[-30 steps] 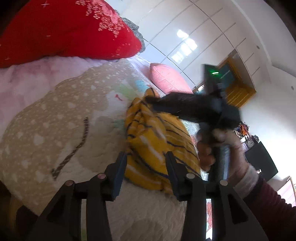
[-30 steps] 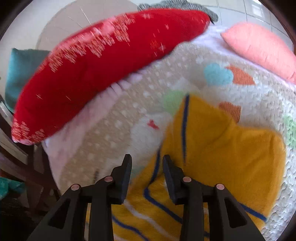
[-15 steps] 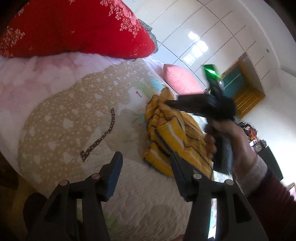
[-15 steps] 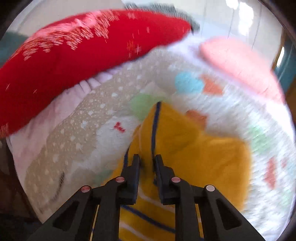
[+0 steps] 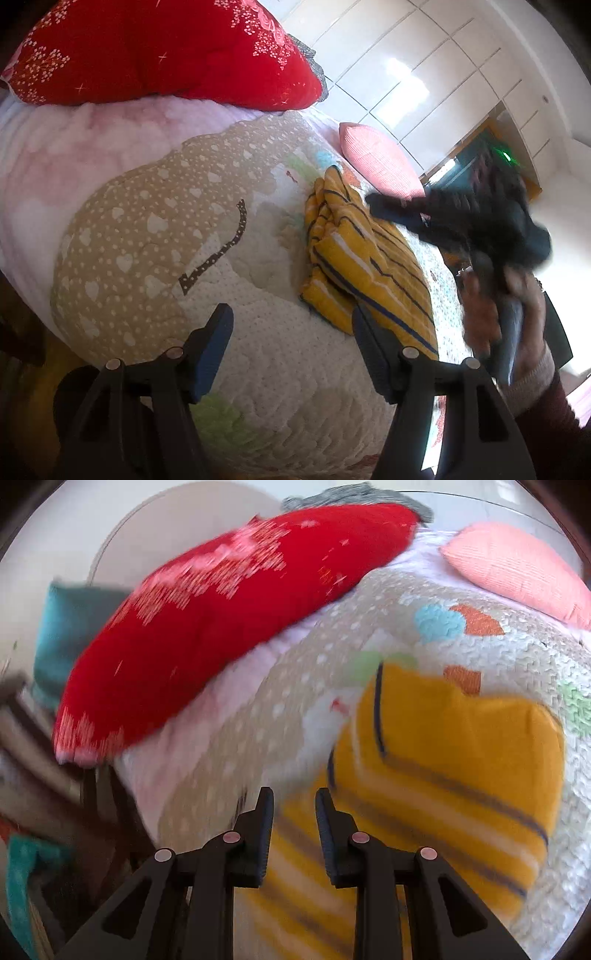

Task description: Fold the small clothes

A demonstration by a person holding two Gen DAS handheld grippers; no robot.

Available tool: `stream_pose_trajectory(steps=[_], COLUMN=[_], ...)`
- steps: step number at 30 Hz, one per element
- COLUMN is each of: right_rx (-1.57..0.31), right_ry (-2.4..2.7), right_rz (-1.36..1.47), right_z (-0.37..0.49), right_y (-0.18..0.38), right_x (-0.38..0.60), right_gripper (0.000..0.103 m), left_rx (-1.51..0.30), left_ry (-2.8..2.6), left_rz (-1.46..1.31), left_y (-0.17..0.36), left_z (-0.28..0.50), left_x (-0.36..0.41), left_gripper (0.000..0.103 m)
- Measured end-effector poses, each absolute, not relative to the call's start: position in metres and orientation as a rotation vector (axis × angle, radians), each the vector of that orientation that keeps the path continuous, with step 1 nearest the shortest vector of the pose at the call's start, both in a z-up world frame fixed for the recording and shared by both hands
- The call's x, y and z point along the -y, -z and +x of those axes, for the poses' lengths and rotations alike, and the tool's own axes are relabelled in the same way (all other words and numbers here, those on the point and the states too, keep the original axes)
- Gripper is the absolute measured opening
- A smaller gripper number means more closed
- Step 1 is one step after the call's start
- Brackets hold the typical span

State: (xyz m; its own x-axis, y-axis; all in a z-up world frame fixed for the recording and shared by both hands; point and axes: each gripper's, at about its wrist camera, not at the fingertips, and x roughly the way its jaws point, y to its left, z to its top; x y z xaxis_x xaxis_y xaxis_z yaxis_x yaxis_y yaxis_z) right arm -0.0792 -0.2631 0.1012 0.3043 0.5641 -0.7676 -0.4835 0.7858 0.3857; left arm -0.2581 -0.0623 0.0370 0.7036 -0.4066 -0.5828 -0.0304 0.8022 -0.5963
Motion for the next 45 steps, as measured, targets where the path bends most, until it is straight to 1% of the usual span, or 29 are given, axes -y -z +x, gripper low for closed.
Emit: stream_pose_trajectory(steps=[5, 8, 11, 14, 16, 18, 20, 22, 26, 30, 37, 39, 43, 45], right_rx=[-1.110, -1.132, -1.096, -1.019, -0.983, -0.954, -0.921, -0.908, -0.880, -0.816, -0.785, -0.783, -0.783, -0.788], right_ry=[-0.681, -0.751, -0.832, -0.840, -0.832, -0.797, -0.723, -0.655, -0.510, -0.386, -0.280, -0.268, -0.253, -0.247], right_rz=[0.010, 0.048, 0.086, 0.123, 0.141, 0.143, 0.117, 0.112, 0.191, 0.243, 0.302, 0.322, 0.323, 0.300], right_z=[-0.104, -0.108, -0.127, -0.156, -0.174, -0.194, -0.218, -0.235, -0.268, -0.294, -0.301, -0.301, -0.303, -0.303], right_y=[-0.067, -0.049, -0.055, -0.073, -0.081, -0.087, -0.088, -0.085, -0.078, -0.077, -0.071, -0.069, -0.066, -0.064], right_x=[0.254, 0.244, 0.244, 0.266, 0.286, 0.313, 0.346, 0.372, 0.429, 0.465, 0.501, 0.506, 0.505, 0.500], right_gripper=[0.027, 0.027, 0.027, 0.027, 0.030, 0.042, 0.048, 0.050, 0.053, 0.063, 0.064, 0.065, 0.067, 0.067], left_rx=[-0.775, -0.749, -0.730, -0.708, -0.688, -0.666, -0.648, -0.645, -0.661, -0.650, -0.647, -0.640, -0.615, -0.588], left_ry=[0.222, 0.220, 0.207, 0.193, 0.192, 0.192, 0.195, 0.202, 0.244, 0.286, 0.294, 0.277, 0.236, 0.200], left_rz=[-0.589, -0.541, -0.496, -0.439, -0.397, -0.356, -0.308, -0.248, -0.187, -0.119, -0.049, -0.033, -0.008, -0.004], left_y=[-0.047, -0.062, -0.073, -0.086, -0.095, -0.102, -0.109, -0.114, -0.118, -0.127, -0.135, -0.136, -0.137, -0.139], left_z=[-0.265, -0.280, -0.293, -0.305, -0.312, -0.317, -0.320, -0.320, -0.319, -0.325, -0.326, -0.327, -0.329, -0.330], left_x=[0.077, 0.084, 0.086, 0.088, 0.093, 0.102, 0.116, 0.137, 0.175, 0.215, 0.250, 0.253, 0.253, 0.250], left_gripper=[0.066, 0.066, 0.072, 0.074, 0.078, 0.083, 0.085, 0.085, 0.085, 0.085, 0.087, 0.090, 0.092, 0.099])
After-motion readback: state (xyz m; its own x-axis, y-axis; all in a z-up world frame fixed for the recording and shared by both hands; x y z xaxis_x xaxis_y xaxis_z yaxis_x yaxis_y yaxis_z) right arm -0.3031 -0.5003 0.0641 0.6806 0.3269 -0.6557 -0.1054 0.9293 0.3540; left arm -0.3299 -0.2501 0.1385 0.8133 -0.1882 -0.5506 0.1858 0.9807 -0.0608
